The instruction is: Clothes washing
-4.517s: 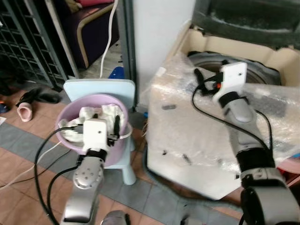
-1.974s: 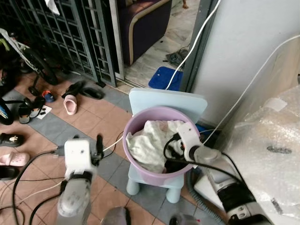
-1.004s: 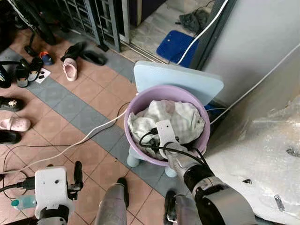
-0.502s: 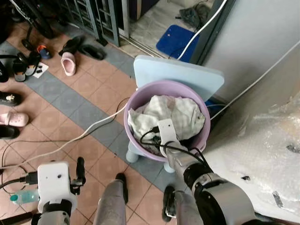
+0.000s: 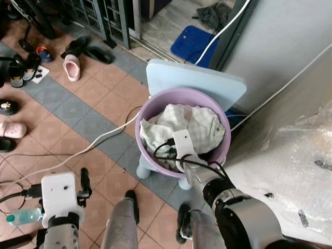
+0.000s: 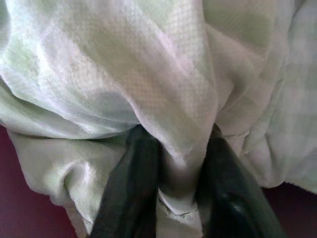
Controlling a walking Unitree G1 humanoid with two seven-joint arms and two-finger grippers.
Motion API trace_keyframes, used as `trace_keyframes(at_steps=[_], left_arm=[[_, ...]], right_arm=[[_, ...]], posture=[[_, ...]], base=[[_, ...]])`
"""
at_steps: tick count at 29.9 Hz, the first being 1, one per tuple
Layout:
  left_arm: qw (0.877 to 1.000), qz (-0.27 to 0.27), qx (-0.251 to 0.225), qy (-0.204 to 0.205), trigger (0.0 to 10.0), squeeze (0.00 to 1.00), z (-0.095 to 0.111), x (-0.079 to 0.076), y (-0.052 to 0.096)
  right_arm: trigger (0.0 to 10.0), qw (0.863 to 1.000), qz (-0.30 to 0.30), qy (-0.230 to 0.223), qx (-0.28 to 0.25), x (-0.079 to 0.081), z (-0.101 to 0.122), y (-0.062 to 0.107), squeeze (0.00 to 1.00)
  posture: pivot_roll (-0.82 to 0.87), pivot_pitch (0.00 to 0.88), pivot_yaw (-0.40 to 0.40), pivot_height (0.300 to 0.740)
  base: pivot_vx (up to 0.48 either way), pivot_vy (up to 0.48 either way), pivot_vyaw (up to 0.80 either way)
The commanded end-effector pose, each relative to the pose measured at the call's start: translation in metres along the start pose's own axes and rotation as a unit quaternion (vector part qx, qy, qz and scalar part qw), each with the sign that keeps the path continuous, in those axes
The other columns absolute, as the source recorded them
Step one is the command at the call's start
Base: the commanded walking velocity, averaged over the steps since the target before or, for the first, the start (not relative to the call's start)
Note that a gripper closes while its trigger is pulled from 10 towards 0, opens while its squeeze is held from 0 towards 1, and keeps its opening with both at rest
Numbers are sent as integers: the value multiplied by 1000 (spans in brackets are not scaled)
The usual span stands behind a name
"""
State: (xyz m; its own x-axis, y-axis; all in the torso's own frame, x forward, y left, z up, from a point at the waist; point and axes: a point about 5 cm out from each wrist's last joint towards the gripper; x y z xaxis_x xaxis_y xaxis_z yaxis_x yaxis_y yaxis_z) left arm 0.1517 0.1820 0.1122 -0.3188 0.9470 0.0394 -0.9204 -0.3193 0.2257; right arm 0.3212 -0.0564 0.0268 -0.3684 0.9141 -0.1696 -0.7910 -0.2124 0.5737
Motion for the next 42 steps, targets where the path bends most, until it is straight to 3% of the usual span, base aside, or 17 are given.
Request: trace_keyframes(at_steps=[1, 9, 11, 12, 14, 16, 17, 19, 21, 22, 26, 29, 31, 33, 34, 35, 42], left_arm=[[1000, 7, 7, -1, 10000, 0, -5, 0, -1], [999, 5, -11, 30, 10000, 0, -9, -24, -24], [999, 6, -11, 37, 10000, 0, -13, -30, -33], [999, 6, -11, 37, 10000, 0, -13, -30, -33], [999, 10, -12, 40, 10000, 0, -17, -32, -39], [999, 11, -13, 41, 10000, 0, -18, -32, -40], [999, 13, -22, 45, 10000, 0, -17, -36, -47], [999, 15, -26, 46, 10000, 0, -16, -37, -50], [998, 2, -51, 45, 10000, 0, -7, -43, -62], [997, -1, -56, 43, 10000, 0, -5, -43, -64], [995, -24, -90, 31, 10000, 0, 10, -47, -81], [993, -36, -111, 31, 10000, 0, 20, -51, -90], [989, -51, -133, 32, 10000, 0, 32, -56, -96], [989, -51, -133, 32, 10000, 0, 32, -56, -96], [988, -56, -142, 33, 10000, 0, 36, -58, -98], [986, -65, -150, 38, 10000, 0, 41, -59, -101], [986, -80, -141, 40, 10000, 0, 33, -66, -102]], right_arm=[[0, 1000, 5, -2, 10, -1, -7, 0, 0], [0, 1000, 17, -5, -18, -17, 4, 0, 0], [0, 998, 11, -9, -61, -27, 28, 0, 0], [0, 998, 11, -9, -61, -27, 28, 0, 0], [0, 994, 1, -1, -114, -39, 58, 2, 0], [0, 992, -3, -1, -125, -42, 64, 2, 0], [0, 987, -14, 2, -162, -54, 81, 6, 0], [0, 984, -19, 4, -180, -60, 89, 8, 0], [0, 965, -45, 11, -259, -84, 119, 21, 0], [0, 960, -51, 15, -275, -89, 124, 25, 0], [0, 917, -120, 28, -378, -120, 147, 57, 0], [0, 900, -164, 27, -403, -130, 150, 75, 0], [0, 880, -203, 36, -428, -135, 151, 95, 0], [0, 880, -203, 36, -428, -135, 151, 95, 0], [0, 872, -214, 41, -438, -135, 151, 103, 0], [10000, 861, -230, 47, -452, -133, 149, 118, 0], [10000, 863, -250, 66, -434, -128, 137, 126, 0]], posture=[[294, 248, -99, 740], [251, 124, -152, 740], [227, 80, -163, 740], [227, 80, -163, 740], [200, 48, -165, 740], [200, 48, -165, 740], [176, 16, -167, 740], [172, 10, -167, 740], [146, 0, -140, 740], [142, 0, -133, 740], [91, 0, -61, 740], [63, 0, -35, 740], [42, 0, -16, 740], [42, 0, -16, 740], [36, 0, -11, 740], [16, 0, 12, 740], [3, 0, 24, 740]], base=[[0, 0, 0], [0, 0, 0], [0, 0, 0], [0, 0, 0], [0, 0, 0], [0, 0, 0], [0, 0, 0], [0, 0, 0], [0, 0, 0], [0, 0, 0], [0, 0, 0], [0, 0, 0], [0, 0, 0], [0, 0, 0], [0, 0, 0], [0, -240, 0], [0, -295, -191]])
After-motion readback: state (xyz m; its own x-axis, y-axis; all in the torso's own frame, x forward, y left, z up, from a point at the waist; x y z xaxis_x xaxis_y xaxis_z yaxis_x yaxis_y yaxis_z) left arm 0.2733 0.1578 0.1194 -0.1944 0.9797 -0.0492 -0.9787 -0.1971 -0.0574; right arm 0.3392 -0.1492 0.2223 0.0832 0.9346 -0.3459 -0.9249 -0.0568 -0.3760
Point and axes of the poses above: a point about 5 cm out from each wrist's last joint towards the gripper, its own y axis pointing back from the gripper into the wrist, its own z axis along the axis of the wrist's last joint, x = y × z, and after that the axes turned 8 degrees about y, right-handed
